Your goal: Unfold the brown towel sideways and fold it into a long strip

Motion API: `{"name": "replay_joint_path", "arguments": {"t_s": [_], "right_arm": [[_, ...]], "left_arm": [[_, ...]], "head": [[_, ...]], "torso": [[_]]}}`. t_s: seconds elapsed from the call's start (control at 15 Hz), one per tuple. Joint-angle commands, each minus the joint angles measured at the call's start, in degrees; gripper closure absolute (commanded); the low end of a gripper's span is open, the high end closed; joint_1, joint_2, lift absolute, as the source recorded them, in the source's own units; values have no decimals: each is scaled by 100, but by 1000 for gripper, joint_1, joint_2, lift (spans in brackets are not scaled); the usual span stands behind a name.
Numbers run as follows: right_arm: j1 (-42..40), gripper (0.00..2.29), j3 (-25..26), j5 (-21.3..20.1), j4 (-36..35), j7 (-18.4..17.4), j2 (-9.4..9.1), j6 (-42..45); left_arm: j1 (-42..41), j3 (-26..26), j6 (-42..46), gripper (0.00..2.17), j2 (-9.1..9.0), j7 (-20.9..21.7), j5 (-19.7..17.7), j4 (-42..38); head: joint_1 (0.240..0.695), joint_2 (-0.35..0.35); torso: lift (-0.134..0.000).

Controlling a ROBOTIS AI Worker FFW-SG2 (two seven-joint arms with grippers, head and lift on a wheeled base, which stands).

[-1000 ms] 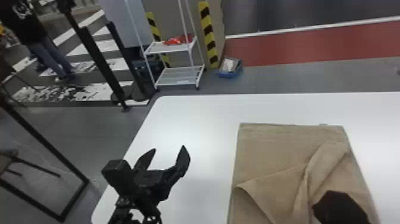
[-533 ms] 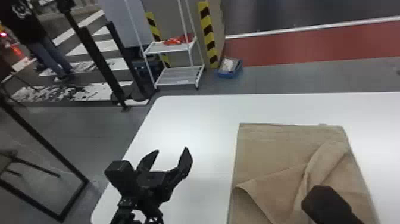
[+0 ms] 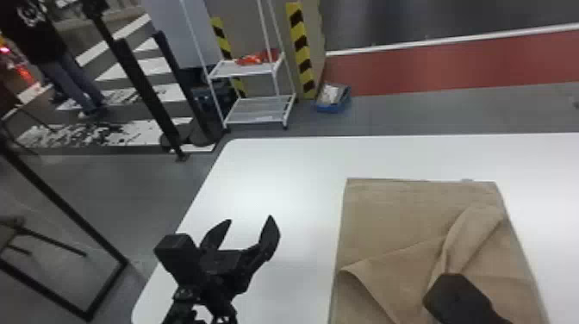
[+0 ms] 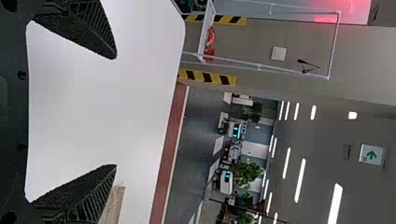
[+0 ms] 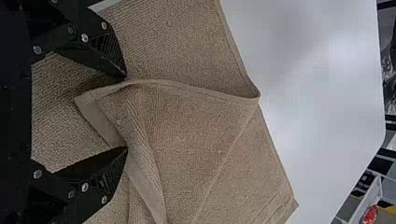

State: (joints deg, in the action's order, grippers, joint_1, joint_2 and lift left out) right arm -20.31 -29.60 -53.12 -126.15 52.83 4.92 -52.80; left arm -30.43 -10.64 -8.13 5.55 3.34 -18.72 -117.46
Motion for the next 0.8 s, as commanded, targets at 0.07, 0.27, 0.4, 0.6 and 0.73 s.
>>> {"name": "replay_joint_path", "arguments": {"t_s": [0.07, 0.27, 0.4, 0.6, 0.73], "right_arm": [[-25, 593, 16, 39, -76, -80, 0, 11], [-69, 903, 24, 39, -155, -80, 9, 28], [-78, 1214, 42, 30, -173, -80, 9, 64], [-192, 1423, 156, 56, -375, -106, 35, 116], [-307, 1420, 543, 381, -727, -106, 44, 169]], "left_arm": [[2, -8, 9, 36, -1, 0, 0, 30], [2, 0, 9, 36, -1, 9, 0, 39], [2, 0, 9, 36, -1, 9, 0, 39], [-7, -8, 9, 36, -10, 18, 0, 21], [-7, -8, 9, 36, -10, 79, 9, -14]], "head": [[695, 350], [695, 350], [695, 350], [695, 350], [695, 350]], "torso": [[-121], [-121], [-121], [-121], [-121]]}}
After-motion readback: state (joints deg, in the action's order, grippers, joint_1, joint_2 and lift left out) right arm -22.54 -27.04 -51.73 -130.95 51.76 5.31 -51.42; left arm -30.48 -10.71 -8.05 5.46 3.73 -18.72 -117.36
